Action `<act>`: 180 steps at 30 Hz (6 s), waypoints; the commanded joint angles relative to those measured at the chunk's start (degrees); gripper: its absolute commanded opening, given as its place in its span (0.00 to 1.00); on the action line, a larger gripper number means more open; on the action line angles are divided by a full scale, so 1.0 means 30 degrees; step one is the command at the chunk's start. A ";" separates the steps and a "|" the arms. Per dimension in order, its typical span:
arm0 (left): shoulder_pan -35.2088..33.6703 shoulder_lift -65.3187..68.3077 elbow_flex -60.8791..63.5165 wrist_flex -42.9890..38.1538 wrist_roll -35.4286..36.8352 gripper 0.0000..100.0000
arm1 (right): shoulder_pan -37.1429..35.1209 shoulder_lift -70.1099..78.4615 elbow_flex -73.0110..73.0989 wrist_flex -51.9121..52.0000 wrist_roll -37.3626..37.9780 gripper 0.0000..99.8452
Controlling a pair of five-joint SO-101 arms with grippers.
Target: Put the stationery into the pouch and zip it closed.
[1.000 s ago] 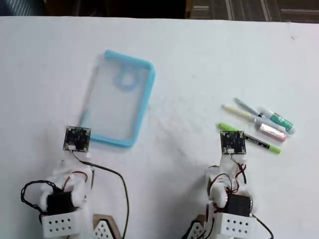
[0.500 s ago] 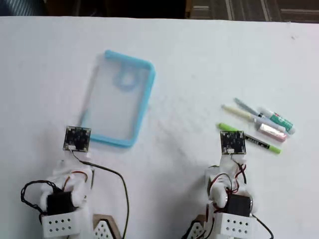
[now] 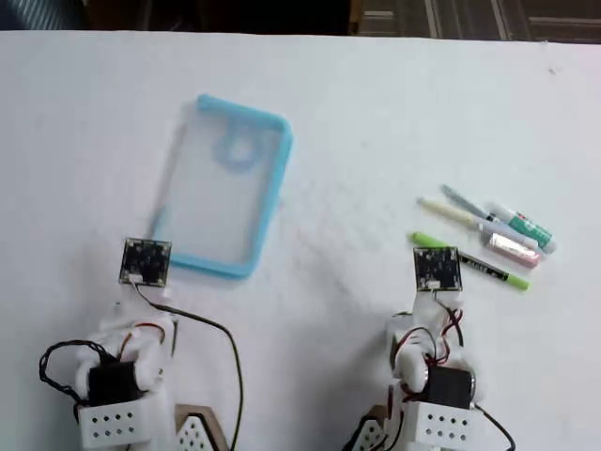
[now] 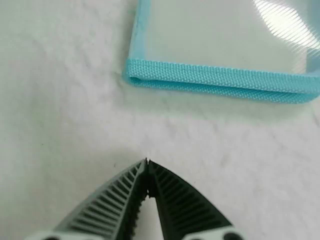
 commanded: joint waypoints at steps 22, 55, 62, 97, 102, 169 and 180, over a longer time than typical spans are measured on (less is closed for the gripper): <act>-0.0044 -0.0044 -0.0029 0.0059 -0.0029 0.02 | -0.9392 -0.0161 -0.0527 -0.7604 0.0117 0.02; 0.2974 0.0249 -0.6886 -0.3018 -0.3458 0.11 | -0.3560 0.7194 -1.7055 0.2271 -0.0029 0.14; 0.5114 0.7780 -1.2278 -0.0850 -0.3311 0.21 | -0.3560 0.7282 -1.5267 -0.0190 0.0117 0.14; 0.6755 3.8579 -2.5289 -0.4366 0.1289 0.16 | -0.5289 1.6249 -1.6733 -0.0454 -0.4689 0.14; 0.5260 3.8462 -2.4908 -0.4044 -0.1407 0.04 | -0.5289 1.6337 -1.6674 -0.0659 -0.4630 0.14; 0.5524 6.0147 -6.3033 0.3165 0.1465 0.14 | -0.8396 2.3136 -1.9458 -0.2154 -0.8293 0.02; 0.4176 5.9824 -6.1421 0.9905 -0.2960 0.02 | -0.8396 2.3136 -1.9458 -0.2095 -0.8264 0.02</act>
